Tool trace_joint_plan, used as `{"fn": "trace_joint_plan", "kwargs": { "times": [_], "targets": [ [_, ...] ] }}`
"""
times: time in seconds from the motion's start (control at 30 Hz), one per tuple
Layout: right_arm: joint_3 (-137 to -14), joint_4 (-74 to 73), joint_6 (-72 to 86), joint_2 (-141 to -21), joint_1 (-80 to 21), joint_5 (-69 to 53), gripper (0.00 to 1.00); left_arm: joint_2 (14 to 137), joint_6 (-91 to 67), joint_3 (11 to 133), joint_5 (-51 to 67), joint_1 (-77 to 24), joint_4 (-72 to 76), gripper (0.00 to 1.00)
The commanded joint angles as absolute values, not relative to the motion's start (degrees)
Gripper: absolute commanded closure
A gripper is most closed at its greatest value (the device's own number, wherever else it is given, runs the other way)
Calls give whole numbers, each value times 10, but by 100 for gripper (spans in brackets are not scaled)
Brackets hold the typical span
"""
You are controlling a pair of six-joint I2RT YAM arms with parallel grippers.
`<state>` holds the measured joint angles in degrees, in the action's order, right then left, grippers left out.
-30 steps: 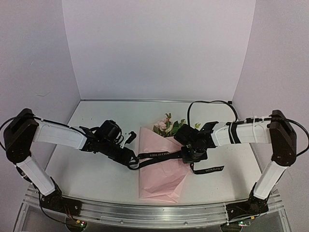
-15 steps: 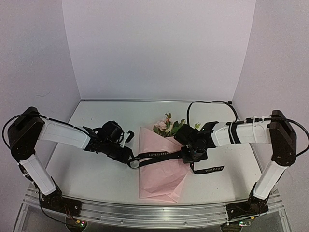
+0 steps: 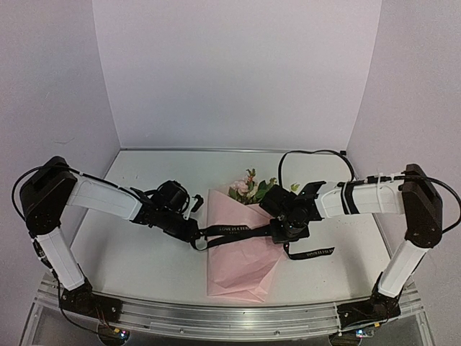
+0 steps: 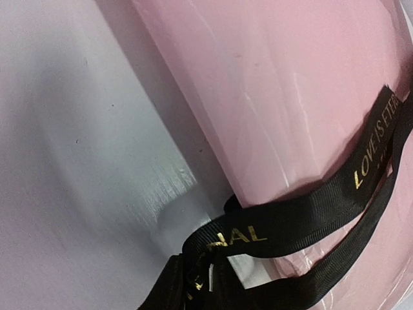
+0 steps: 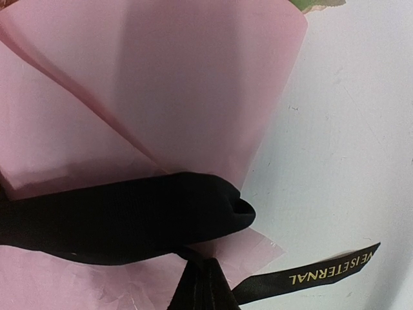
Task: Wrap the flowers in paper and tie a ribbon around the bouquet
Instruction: Cross the ribbon over the folded bouquet.
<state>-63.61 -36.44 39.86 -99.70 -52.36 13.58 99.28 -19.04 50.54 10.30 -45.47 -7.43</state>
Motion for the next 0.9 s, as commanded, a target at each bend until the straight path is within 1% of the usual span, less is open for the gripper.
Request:
{"fn": "trace_joint_plan", "kwargs": {
  "times": [0.0,0.07,0.13,0.2,0.27,0.33,0.4,0.43,0.5,0.6,0.67,0.77,0.83,0.87],
  "targets": [
    [-641,-359,393,-998,-522,144,100,945,-241,478,52,-452,-40,91],
    [-638,-359,394,-998,-522,148,100,900,-284,448,11,-443,-30,92],
    [-634,-360,395,-997,-521,150,100,854,-355,408,-47,-433,-30,95],
    [-631,-359,396,-998,-520,150,100,797,-443,368,-95,-415,-43,94],
    [-629,-360,396,-996,-521,151,100,753,-528,325,-115,-396,-54,91],
    [-626,-360,394,-990,-520,153,100,699,-606,286,-121,-380,-54,76],
    [-624,-360,388,-985,-520,153,100,660,-634,256,-109,-371,-40,66],
    [-622,-360,383,-980,-520,152,100,647,-642,250,-105,-370,-35,59],
    [-621,-359,372,-970,-521,146,100,633,-626,257,-103,-370,-37,55],
    [-623,-358,352,-956,-522,131,100,621,-548,288,-105,-370,-14,54],
    [-625,-359,339,-946,-522,122,100,640,-447,325,-48,-370,55,55],
    [-626,-359,321,-925,-528,116,100,749,-315,443,82,-375,61,63],
    [-626,-359,308,-914,-529,110,98,817,-257,501,163,-386,72,60],
    [-626,-359,305,-913,-529,111,92,845,-241,529,175,-392,68,59]
  ]
}}
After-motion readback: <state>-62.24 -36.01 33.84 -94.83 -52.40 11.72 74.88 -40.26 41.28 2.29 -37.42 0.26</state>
